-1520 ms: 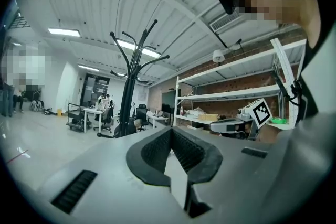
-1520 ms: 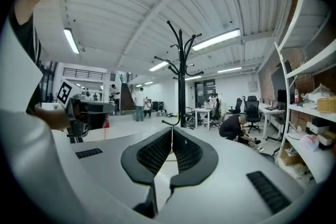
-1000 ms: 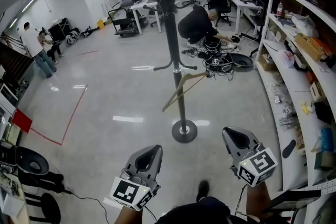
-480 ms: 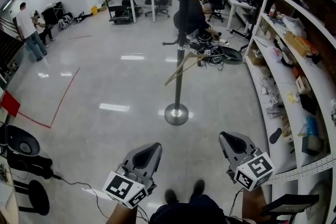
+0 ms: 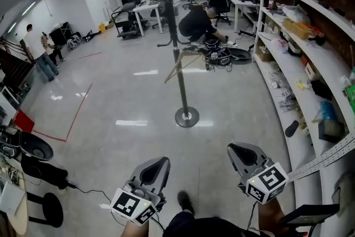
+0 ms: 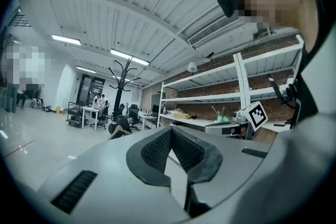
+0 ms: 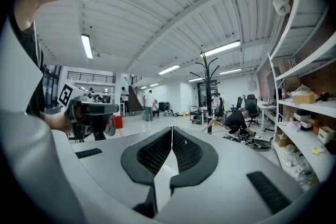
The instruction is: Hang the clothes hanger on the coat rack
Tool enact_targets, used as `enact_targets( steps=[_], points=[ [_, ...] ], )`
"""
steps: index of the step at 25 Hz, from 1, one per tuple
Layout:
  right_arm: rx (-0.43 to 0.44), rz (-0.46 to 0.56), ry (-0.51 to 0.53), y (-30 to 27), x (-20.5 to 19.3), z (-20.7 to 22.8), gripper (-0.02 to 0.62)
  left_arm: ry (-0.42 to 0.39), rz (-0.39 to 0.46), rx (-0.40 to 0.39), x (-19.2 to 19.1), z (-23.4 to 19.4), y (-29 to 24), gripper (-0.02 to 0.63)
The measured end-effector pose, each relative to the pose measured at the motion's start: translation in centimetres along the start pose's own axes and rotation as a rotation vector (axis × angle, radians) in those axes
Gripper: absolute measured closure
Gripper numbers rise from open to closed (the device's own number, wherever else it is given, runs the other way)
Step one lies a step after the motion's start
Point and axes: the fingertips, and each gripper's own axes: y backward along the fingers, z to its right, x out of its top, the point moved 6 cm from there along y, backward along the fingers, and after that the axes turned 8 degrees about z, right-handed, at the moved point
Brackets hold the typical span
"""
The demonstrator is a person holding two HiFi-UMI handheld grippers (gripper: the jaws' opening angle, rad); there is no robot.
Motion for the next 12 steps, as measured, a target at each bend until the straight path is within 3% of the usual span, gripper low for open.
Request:
enact_targets(
  steps=[5, 12],
  points=[
    [0.028, -0.019, -0.035, 6.6, -0.8, -1.4, 0.588, 0.015, -0.039, 0.054, -0.7, 6.5, 3.7, 0.604],
    [0.067, -0.007, -0.031, 9.8, 0.3, -5.9, 0.588, 0.02, -0.043, 0.087, 0.4, 9.6, 8.9, 0.604]
  ],
)
